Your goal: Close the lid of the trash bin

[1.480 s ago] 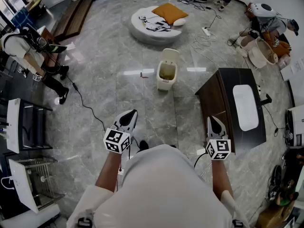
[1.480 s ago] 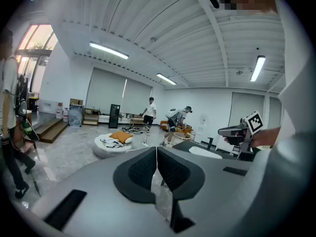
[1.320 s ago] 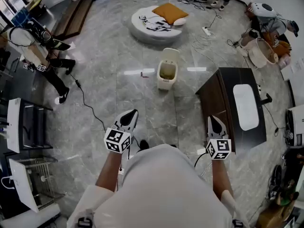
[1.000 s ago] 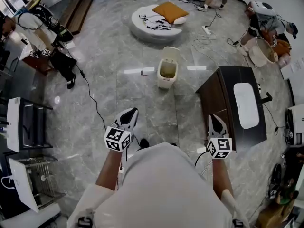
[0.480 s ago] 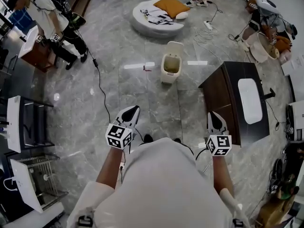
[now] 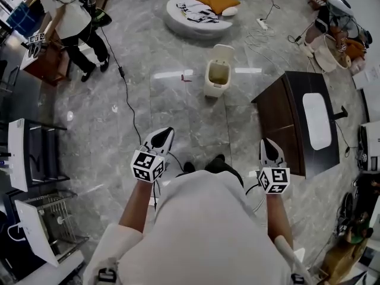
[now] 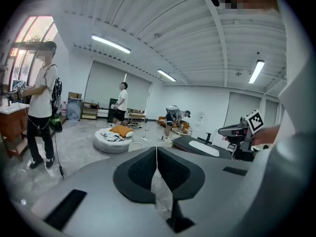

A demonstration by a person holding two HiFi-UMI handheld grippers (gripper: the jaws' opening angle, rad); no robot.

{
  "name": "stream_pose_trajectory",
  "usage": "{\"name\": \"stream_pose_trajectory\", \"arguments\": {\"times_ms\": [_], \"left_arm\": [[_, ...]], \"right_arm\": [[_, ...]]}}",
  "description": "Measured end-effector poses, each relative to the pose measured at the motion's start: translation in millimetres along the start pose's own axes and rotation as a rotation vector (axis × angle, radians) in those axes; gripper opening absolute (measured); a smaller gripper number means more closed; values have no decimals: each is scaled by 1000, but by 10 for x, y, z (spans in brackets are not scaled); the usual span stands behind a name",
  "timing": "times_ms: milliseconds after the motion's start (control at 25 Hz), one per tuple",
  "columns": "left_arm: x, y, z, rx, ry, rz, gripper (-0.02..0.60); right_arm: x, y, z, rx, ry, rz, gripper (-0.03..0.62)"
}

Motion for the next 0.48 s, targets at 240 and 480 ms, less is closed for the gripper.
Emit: {"name": "stream_pose_trajectory", "arguments": {"times_ms": [240,480], "left_arm": [[145,54,-63,-7,12,-7,20],[437,190,-135,-15,41,-9,20]], "right_arm": [[201,41,94,-6,15,-2,32],[588,91,316,4,38,1,32]]}}
Point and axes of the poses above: the fingertips, and each gripper's own axes: x forward along the fingers, z to its right, y out of its top, the point moved 10 cm from there along -x, backward along the fingers, and after that the axes turned 11 degrees about -x, right-handed, at the moved point
